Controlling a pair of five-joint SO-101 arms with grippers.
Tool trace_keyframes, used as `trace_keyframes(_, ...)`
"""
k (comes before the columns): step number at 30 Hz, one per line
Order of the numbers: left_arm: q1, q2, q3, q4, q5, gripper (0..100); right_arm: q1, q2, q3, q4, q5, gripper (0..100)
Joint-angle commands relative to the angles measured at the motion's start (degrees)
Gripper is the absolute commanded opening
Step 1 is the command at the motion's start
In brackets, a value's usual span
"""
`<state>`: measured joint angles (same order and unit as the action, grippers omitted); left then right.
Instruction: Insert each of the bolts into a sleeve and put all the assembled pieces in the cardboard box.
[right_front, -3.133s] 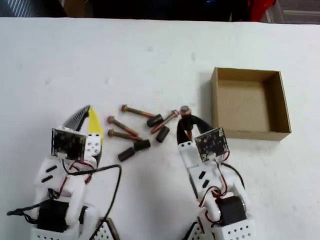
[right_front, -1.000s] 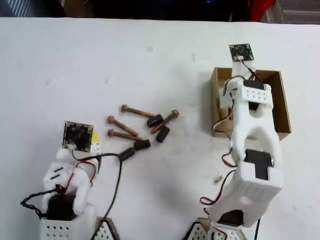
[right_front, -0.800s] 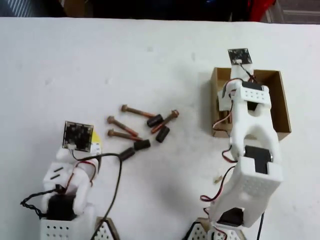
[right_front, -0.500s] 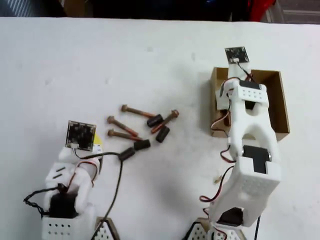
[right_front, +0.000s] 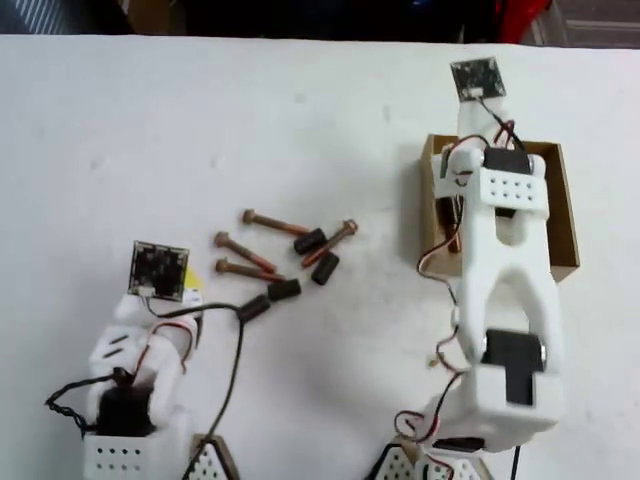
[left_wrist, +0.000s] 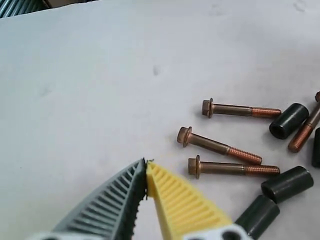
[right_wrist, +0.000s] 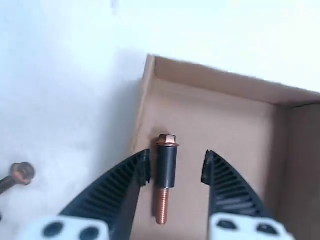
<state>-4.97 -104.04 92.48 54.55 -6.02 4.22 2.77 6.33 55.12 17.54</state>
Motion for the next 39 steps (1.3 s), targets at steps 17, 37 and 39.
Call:
trace_keyframes(17, -3.5, -0.4, -0.5, -2.6, 0.1, 2, -23.5, -21.4, -1.7, 17.5, 0.7, 15.6)
trace_keyframes(37, -8.5, -0.4, -0.5, -2.5, 0.1, 2, -27.5, -20.9, 10.4, 8.3, 8.8, 15.6)
trace_keyframes(39, -8.5, -0.4, -0.5, -2.5, 0.1, 2, -27.6, -20.8, 10.4, 8.5, 8.8, 15.6)
